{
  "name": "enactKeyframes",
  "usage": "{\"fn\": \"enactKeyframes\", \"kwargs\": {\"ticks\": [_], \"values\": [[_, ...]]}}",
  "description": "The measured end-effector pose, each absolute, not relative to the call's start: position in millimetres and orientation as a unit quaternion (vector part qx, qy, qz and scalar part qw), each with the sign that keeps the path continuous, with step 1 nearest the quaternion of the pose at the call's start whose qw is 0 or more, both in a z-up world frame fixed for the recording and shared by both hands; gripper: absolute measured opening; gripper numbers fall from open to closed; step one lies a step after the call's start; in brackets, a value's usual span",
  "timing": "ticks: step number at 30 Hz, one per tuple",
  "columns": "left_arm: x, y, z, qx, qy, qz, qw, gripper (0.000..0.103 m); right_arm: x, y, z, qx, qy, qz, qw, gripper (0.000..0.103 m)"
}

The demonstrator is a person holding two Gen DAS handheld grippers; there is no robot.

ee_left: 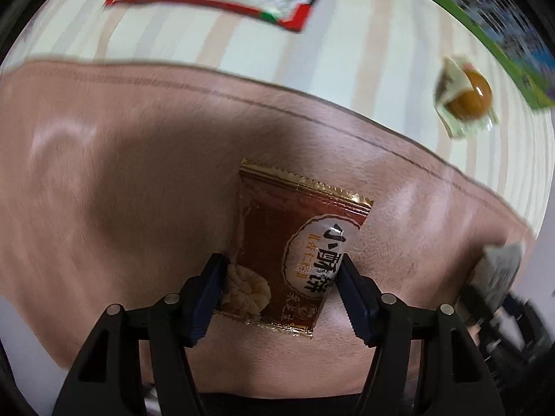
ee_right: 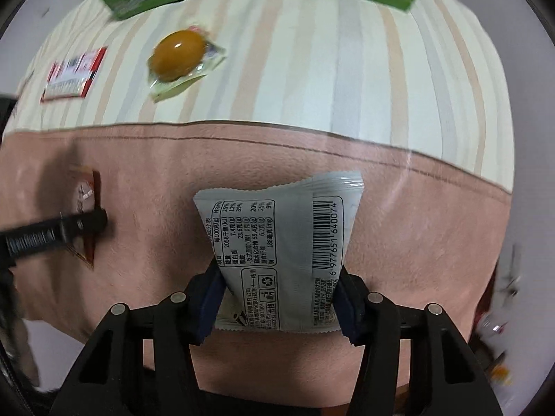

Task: Organize snacks
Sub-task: 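Carry both packets into the cardboard box and open both tools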

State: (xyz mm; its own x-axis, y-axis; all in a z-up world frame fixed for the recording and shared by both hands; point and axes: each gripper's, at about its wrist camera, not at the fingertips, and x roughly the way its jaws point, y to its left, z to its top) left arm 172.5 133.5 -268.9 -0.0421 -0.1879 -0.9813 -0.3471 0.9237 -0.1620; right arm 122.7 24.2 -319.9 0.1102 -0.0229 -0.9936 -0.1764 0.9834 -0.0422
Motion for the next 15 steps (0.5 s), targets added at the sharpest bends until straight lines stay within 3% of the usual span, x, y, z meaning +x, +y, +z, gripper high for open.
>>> {"fn": "enactKeyframes", "kwargs": {"ticks": [4,6,10,12,14,15], "values": [[172,149,-275,-0.230,0.723,0.059,0.649,0.064,124,22,-326,-0.015,0.681,0.057,0.730,0.065],[174,144,-275,-0.208,0.728,0.043,0.652,0.065,123,13,-326,0.023,0.688,0.062,0.723,0.071],[175,124,-270,-0.143,0.727,0.035,0.670,0.065,128,1,-328,0.035,0.695,0.062,0.716,0.073],[175,116,-266,-0.127,0.723,0.035,0.679,0.057,128,4,-331,0.026,0.694,0.062,0.717,0.072],[178,103,-255,-0.115,0.717,0.035,0.687,0.056,126,7,-332,0.005,0.689,0.056,0.723,0.059],[178,97,-252,-0.110,0.714,0.034,0.690,0.056,126,6,-334,0.004,0.686,0.057,0.725,0.058]]}}
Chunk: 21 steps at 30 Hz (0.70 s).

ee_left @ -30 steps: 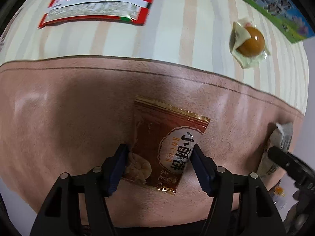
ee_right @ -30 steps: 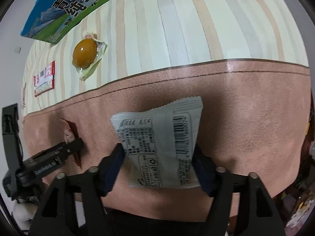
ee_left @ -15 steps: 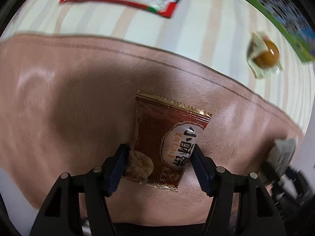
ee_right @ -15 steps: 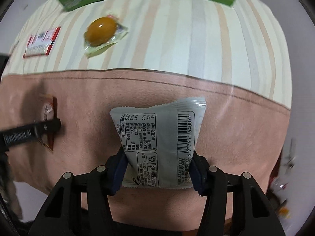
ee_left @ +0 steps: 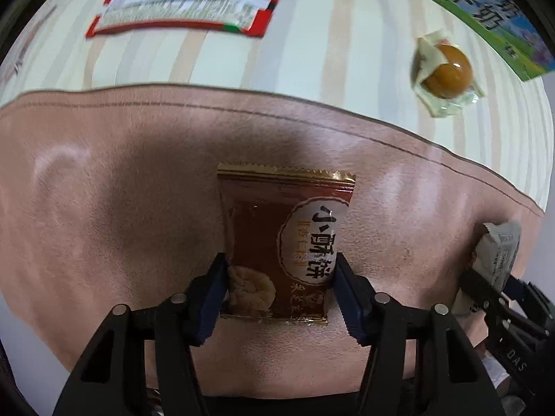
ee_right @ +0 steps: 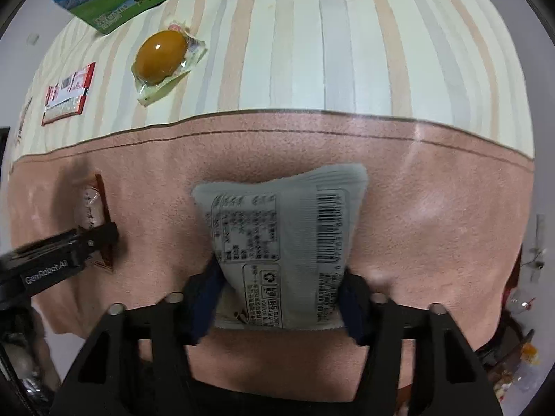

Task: Organize snacks
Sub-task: 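Carry both packets into the cardboard box and open both tools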

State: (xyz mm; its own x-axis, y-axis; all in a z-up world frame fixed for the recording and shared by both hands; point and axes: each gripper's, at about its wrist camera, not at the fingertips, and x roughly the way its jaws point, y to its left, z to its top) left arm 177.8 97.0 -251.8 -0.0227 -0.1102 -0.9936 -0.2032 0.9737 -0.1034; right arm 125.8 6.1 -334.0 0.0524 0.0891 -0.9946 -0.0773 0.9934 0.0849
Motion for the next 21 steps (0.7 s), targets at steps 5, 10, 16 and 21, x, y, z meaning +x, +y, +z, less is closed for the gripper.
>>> {"fn": "enactKeyframes", "kwargs": {"ticks": [5,10,16,21], "values": [[180,90,-226,-0.116,0.699,0.021,0.705,0.056,124,0,-316,0.026,0.675,0.071,0.734,0.053],[208,82,-163,-0.146,0.659,-0.017,0.738,0.056,147,-13,-261,0.070,0.641,0.099,0.758,0.053],[272,76,-71,-0.151,0.598,-0.075,0.783,0.056,207,-20,-164,0.101,0.574,0.137,0.801,0.053],[343,84,-27,-0.129,0.577,-0.089,0.801,0.056,274,-15,-113,0.088,0.536,0.140,0.828,0.053]]}}
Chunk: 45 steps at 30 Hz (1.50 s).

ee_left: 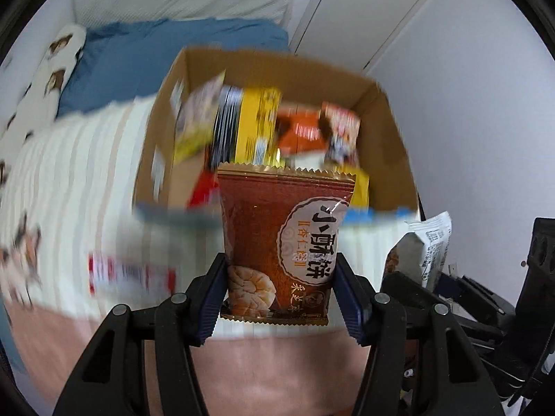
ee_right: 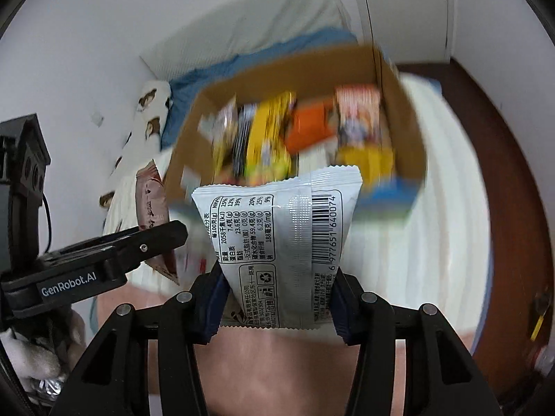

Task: Organize snacks
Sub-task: 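Carry both packets into the cardboard box and open both tools, then move both tools back toward the last snacks on the bed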

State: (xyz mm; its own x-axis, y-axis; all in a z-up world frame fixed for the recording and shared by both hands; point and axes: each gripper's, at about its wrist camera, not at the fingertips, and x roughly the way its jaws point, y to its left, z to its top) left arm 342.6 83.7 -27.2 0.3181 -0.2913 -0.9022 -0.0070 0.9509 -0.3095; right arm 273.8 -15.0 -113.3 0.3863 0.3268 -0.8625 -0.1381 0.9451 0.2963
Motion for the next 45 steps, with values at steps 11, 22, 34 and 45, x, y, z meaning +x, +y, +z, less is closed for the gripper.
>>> {"fn": "enactKeyframes", "kwargs": {"ticks": [11,22,34,45], "values": [[470,128,-88,-0.098,0.639,-0.030,0.762,0.056,424,-9,-136,0.056,0.585,0.096,0.803,0.053],[487,136,-128,-0.105,0.674,-0.028,0.731,0.095,456,-8,-182,0.044,0.645,0.077,0.759,0.095],[475,120,-106,-0.075,0.648,-0.030,0.757,0.096,444,-11,-175,0.018,0.637,0.055,0.769,0.098],[420,106,-65,-0.048,0.562,-0.015,0.826,0.096,387,-20,-130,0.002,0.574,0.039,0.818,0.098]]}}
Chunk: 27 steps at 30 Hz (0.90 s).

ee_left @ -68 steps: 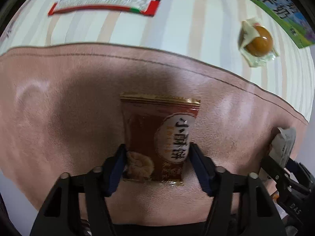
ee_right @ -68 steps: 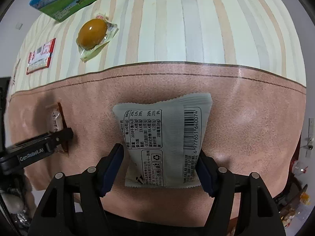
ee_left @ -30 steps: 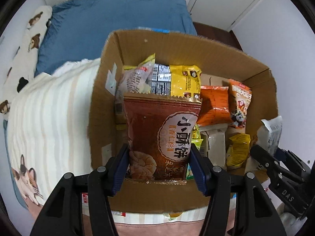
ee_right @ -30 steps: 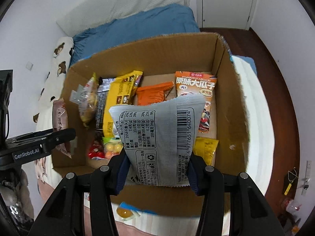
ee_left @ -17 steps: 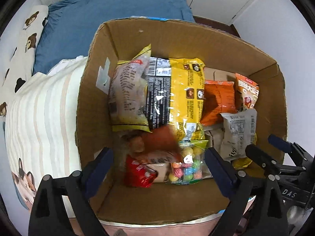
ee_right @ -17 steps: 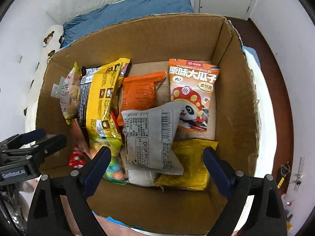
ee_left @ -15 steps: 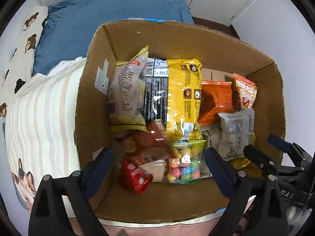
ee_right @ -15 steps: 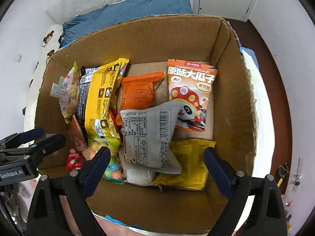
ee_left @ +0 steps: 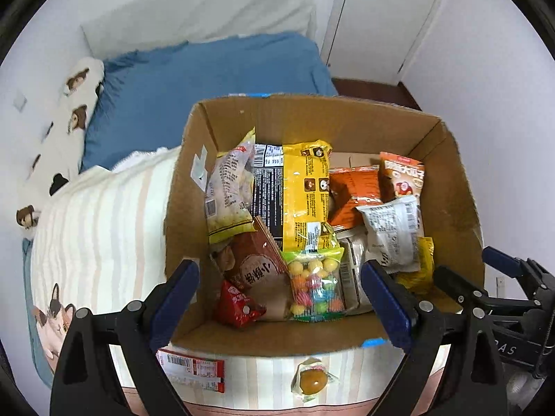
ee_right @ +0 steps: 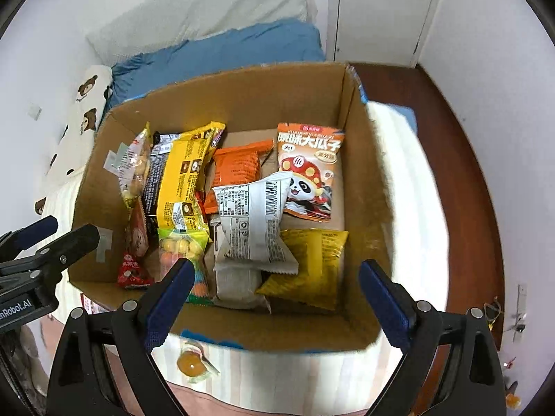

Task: Organize snacks
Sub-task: 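Move both tools back toward the last snacks on the bed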

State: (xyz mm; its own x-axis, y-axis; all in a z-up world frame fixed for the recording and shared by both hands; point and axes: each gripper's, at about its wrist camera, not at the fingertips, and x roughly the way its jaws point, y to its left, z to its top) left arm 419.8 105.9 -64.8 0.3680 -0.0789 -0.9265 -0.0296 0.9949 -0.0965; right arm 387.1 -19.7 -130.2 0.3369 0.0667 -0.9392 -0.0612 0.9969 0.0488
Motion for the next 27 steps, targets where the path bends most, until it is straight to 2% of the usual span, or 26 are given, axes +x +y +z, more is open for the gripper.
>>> {"fn": "enactKeyframes", "kwargs": {"ticks": [15,23,27], "values": [[331,103,-12,-0.039,0.466,0.001,0.884,0.096,291,-19,-55,-0.003,0.476,0.034,0.879,0.098],[294,106,5,-0.037,0.440,0.007,0.897,0.096,250,-17,-36,0.025,0.454,0.048,0.889,0.098],[284,115,-2,-0.050,0.444,0.015,0.894,0.096,242,-13,-46,0.045,0.467,0.064,0.881,0.098]]}}
